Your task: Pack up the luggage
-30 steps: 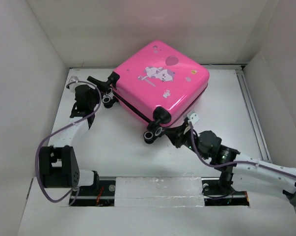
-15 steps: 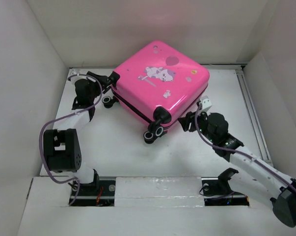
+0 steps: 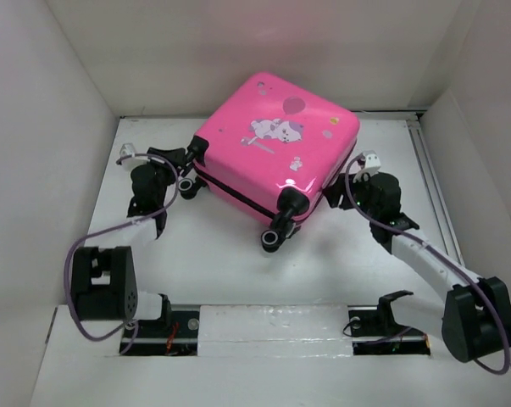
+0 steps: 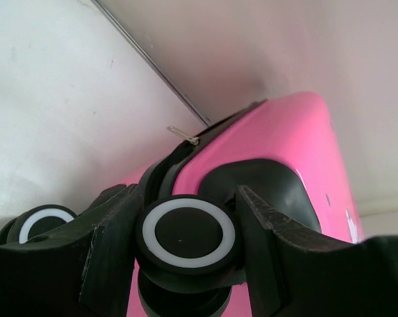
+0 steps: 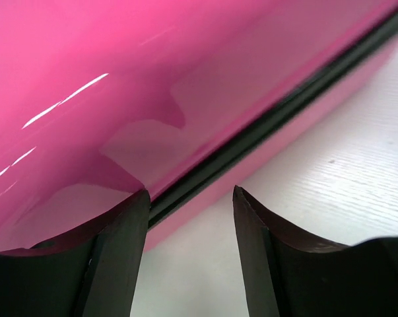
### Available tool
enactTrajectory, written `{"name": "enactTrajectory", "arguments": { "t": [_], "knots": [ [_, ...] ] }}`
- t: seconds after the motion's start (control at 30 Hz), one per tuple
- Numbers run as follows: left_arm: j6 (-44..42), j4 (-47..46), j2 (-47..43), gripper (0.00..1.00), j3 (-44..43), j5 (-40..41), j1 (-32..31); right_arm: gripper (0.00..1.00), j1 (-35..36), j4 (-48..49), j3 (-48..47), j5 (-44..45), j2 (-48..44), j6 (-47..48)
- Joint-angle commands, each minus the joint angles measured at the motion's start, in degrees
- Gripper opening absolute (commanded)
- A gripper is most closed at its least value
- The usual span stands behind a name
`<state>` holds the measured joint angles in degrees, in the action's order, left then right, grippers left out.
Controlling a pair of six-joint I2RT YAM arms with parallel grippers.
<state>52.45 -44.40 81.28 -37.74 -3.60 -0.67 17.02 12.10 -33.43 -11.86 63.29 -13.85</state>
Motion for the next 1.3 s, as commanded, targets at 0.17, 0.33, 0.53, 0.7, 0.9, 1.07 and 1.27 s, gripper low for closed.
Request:
{"name": "enactTrajectory", "arguments": {
  "t": [0.17, 0.33, 0.53, 0.7, 0.9, 1.07, 1.27],
  "knots": [
    [-2.8, 3.3, -17.6, 0.0, 14.3, -1.9, -6.8, 0.55, -3.7, 9.3, -11.9, -7.7, 15.3, -2.1],
    [-4.5, 10.5, -27.7, 0.0, 18.4, -1.1, -14.3, 0.46, -3.1, 8.6, -24.6, -14.1, 24.8, -0.9],
    [-4.4, 19.1, -41.2, 0.0, 20.2, 0.5, -20.9, 0.43, -3.1, 7.6, -28.6, -14.7, 23.9, 1.1],
    [-4.9, 23.3, -48.4, 0.0, 19.0, -0.5, -20.9, 0.47, -5.1, 9.0, -14.3, -7.8, 9.3, 2.3],
    [-6.5, 23.2, -48.9, 0.0, 16.2, -2.5, -20.9, 0.26, -6.5, 18.6, 8.7, -0.8, -9.1, -3.0],
    [-6.5, 21.2, -47.9, 0.0, 14.9, -3.8, -20.9, 0.12, -5.9, 33.2, 19.5, -5.1, -5.5, -5.1],
    [-6.5, 20.6, -47.3, 0.0, 13.7, -4.9, -20.9, 0.44, -5.4, 60.0, 20.6, -14.9, 10.4, -6.5]
  ]
}}
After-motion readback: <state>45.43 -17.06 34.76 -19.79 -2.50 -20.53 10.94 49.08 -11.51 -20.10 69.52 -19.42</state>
